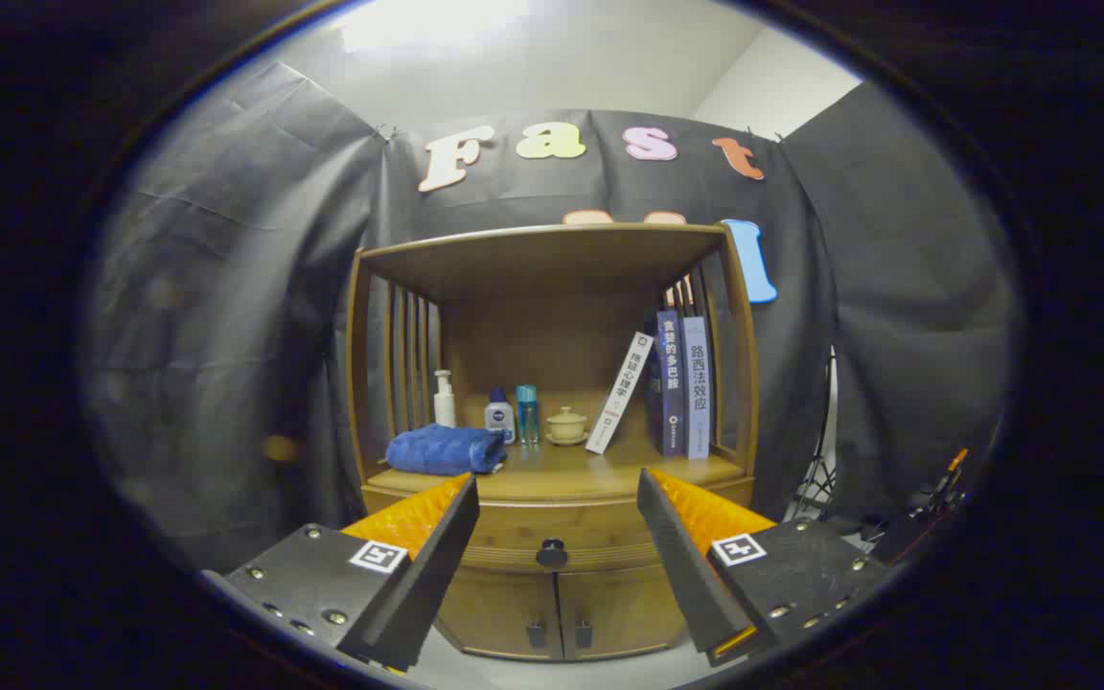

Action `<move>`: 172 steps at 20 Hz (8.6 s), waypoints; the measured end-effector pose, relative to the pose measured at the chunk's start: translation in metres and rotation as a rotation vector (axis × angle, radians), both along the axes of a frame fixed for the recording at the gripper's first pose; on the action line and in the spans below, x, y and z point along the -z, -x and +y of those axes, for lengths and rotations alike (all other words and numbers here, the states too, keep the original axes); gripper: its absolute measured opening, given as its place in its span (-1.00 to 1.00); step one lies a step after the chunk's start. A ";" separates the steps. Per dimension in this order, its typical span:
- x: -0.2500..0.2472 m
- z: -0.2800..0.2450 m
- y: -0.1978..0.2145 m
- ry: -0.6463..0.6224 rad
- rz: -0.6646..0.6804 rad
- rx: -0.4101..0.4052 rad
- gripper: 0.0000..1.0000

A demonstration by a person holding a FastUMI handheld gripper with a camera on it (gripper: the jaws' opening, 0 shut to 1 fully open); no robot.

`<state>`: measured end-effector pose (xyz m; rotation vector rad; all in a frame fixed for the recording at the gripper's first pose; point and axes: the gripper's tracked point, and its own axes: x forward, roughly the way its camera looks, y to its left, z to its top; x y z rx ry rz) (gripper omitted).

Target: Pull open the drawer, take out the items inside it, and place them on the countertop above the cabinet.

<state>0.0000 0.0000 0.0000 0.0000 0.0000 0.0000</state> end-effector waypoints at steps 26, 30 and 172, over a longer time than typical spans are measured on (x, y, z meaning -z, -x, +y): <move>0.014 0.004 -0.013 0.022 0.060 0.012 0.99; -0.012 -0.013 -0.028 0.075 -0.031 0.011 0.99; 0.148 0.030 -0.114 -0.129 0.891 0.005 0.99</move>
